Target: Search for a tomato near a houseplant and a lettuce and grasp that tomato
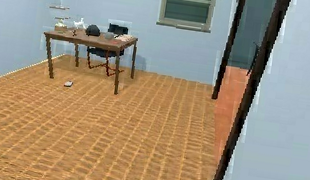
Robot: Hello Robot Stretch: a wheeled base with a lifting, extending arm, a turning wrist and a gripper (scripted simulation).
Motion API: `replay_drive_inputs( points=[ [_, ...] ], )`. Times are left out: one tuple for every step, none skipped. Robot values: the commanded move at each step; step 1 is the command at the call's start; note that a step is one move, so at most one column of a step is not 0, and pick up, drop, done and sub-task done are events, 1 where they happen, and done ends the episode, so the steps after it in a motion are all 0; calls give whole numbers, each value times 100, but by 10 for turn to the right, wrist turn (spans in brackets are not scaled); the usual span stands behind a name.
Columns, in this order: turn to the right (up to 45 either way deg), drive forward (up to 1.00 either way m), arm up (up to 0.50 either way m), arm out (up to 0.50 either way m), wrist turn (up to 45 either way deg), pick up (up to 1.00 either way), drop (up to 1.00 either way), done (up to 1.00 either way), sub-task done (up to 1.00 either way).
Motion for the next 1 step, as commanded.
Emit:
replay_drive_inputs(
  points=[
    [0,100,0,0,0,0,0,0,0]
  ],
)
